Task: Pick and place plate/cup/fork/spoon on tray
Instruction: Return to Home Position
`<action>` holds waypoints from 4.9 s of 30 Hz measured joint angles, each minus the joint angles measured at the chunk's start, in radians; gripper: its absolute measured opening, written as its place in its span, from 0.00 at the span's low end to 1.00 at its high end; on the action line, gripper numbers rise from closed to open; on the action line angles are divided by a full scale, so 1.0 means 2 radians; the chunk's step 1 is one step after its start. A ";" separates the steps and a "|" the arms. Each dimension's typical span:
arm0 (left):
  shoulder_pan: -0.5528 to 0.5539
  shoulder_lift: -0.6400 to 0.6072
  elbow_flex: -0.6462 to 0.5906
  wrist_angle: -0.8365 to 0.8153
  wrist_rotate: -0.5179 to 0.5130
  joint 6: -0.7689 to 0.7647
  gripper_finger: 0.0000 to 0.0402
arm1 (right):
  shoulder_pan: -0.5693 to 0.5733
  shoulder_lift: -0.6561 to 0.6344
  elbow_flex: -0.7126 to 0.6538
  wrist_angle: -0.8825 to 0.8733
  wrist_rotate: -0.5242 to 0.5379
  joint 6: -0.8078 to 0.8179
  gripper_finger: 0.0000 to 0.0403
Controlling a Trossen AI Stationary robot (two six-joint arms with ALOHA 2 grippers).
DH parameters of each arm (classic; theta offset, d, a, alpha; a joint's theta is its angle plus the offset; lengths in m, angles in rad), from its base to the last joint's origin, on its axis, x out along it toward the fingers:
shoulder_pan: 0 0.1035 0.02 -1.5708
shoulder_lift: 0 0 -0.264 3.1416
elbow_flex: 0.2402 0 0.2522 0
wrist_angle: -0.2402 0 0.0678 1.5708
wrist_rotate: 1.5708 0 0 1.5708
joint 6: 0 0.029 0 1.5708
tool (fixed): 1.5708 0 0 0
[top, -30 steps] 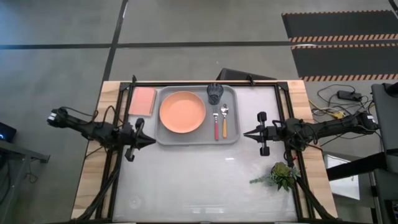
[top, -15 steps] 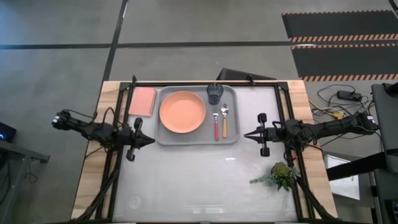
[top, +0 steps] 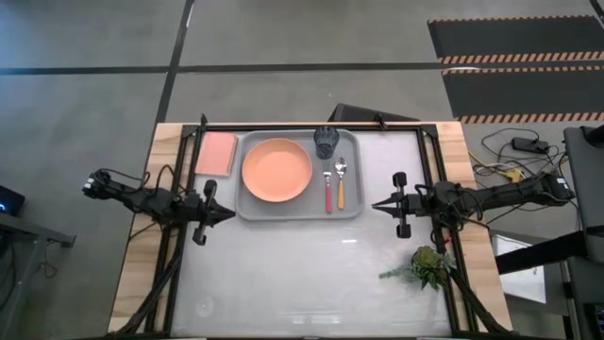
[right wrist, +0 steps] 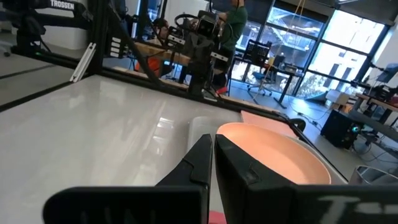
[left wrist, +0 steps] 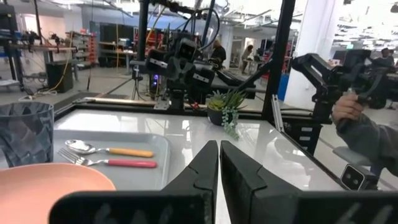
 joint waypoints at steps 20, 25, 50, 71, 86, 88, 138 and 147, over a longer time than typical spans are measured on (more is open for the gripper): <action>0.000 0.011 -0.004 0.011 -0.002 -0.001 0.00 | 0.000 -0.002 -0.006 -0.022 -0.030 0.010 0.02; 0.000 0.016 -0.005 0.011 -0.002 -0.001 0.00 | 0.000 -0.013 -0.006 -0.030 -0.026 -0.013 0.02; 0.000 0.017 -0.006 0.014 -0.002 -0.002 0.00 | 0.000 -0.015 -0.007 -0.082 0.040 -0.025 0.02; 0.000 0.017 -0.006 0.014 -0.002 -0.002 0.00 | 0.000 -0.015 -0.007 -0.161 0.040 0.123 0.02; 0.000 0.017 -0.006 0.014 -0.002 -0.002 0.00 | 0.000 -0.015 -0.007 -0.161 0.040 0.123 0.02; 0.000 0.017 -0.006 0.014 -0.002 -0.002 0.00 | 0.000 -0.015 -0.007 -0.161 0.040 0.123 0.02; 0.000 0.018 -0.006 0.014 -0.001 -0.002 0.00 | -0.009 -0.188 -0.007 -0.114 0.040 0.088 0.02; 0.000 0.018 -0.006 0.014 -0.001 -0.002 0.00 | -0.009 -0.168 -0.007 -0.115 0.040 0.088 0.02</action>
